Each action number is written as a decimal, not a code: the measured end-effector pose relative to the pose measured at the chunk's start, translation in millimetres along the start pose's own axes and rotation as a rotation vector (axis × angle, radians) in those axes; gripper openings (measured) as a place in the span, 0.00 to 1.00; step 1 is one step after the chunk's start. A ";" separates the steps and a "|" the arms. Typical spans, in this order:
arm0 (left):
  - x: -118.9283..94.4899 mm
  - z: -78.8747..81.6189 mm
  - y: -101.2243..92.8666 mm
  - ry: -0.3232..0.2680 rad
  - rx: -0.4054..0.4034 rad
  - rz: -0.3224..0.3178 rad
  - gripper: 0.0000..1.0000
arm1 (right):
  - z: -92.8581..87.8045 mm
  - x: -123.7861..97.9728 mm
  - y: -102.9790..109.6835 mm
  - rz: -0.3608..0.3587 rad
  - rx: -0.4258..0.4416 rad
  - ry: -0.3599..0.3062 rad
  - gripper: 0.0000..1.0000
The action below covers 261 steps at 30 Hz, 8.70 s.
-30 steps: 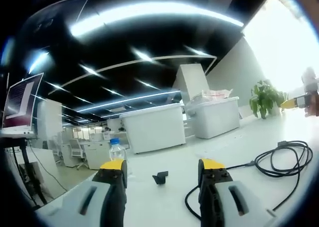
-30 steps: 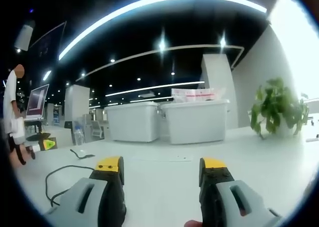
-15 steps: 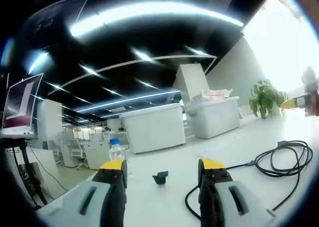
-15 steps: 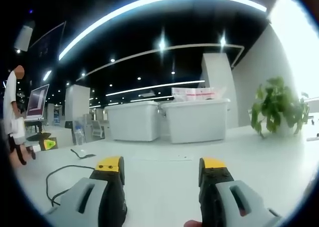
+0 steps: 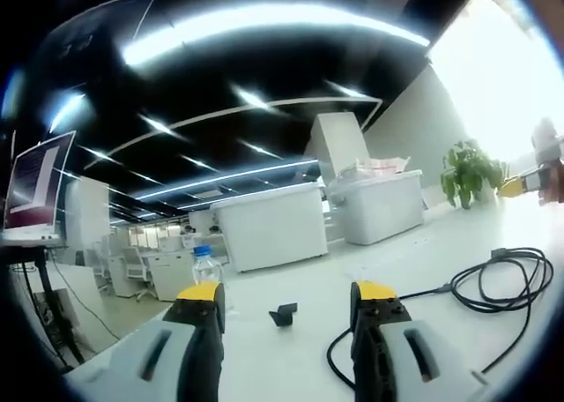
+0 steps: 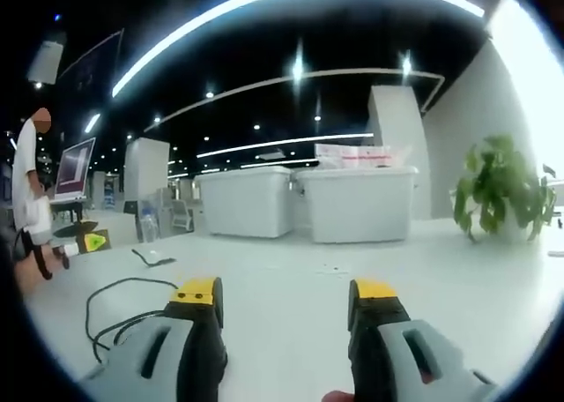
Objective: Coil the Type-C to USB data cable on the desktop and secure it with Velcro straps.
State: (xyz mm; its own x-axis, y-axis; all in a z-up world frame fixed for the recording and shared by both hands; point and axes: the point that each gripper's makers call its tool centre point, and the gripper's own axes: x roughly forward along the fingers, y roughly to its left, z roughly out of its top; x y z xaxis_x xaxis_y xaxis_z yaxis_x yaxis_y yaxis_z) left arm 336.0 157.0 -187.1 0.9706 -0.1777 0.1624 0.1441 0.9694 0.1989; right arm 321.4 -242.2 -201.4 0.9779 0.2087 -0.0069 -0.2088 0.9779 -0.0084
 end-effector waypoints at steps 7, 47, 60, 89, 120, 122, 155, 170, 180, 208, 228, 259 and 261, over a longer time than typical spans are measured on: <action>-0.8 4.8 -4.6 -0.016 0.005 -0.017 0.58 | -40.5 -9.6 35.3 0.209 0.156 0.167 0.30; -5.9 16.6 -12.1 -0.048 -0.014 -0.049 0.57 | -92.3 -28.8 54.0 0.292 0.027 0.428 0.12; -7.0 18.8 -16.4 -0.051 -0.013 -0.063 0.56 | -83.8 -29.4 61.5 0.338 0.015 0.395 0.02; 1.3 85.8 -184.6 -0.164 -0.689 -0.965 0.44 | 46.5 -9.8 182.5 0.608 -0.241 -0.035 0.01; -3.7 86.1 -136.6 -0.230 -0.582 -0.794 0.05 | -3.3 -7.8 173.7 0.665 0.055 0.103 0.21; -2.4 91.6 -128.8 -0.259 -0.558 -0.762 0.05 | -8.9 -10.7 179.5 0.687 0.086 0.140 0.21; -37.8 71.9 -189.2 -0.218 -0.305 -0.956 0.05 | 6.5 -21.7 180.1 0.681 -0.117 0.060 0.02; -45.7 109.5 -163.2 -0.290 -0.441 -0.968 0.04 | 10.5 6.1 131.8 0.528 -0.068 -0.038 0.12; -58.4 161.8 -136.6 -0.428 -0.505 -0.968 0.04 | -47.8 8.9 176.6 0.695 -0.071 0.162 0.17; -63.2 159.4 -157.5 -0.255 -0.339 -0.981 0.04 | 20.9 32.8 185.5 0.554 -0.467 -0.119 0.01; -56.3 147.4 -161.6 -0.388 -0.126 -0.890 0.04 | 0.7 44.3 127.2 0.453 -0.056 0.006 0.07; -30.8 84.8 -171.8 -0.359 0.106 -0.725 0.05 | 43.4 -4.4 163.9 0.590 -0.064 -0.194 0.02; -27.6 82.3 -169.4 -0.351 0.112 -0.718 0.05 | 41.2 -5.4 167.8 0.611 -0.065 -0.188 0.02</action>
State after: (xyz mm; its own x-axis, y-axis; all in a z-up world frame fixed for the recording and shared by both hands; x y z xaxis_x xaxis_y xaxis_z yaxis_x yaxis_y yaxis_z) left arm 269.0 -16.2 -145.6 0.5289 -0.8114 0.2487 0.6710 0.5793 0.4629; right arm 281.3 -78.9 -161.6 0.6656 0.7318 0.1462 -0.7225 0.6810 -0.1192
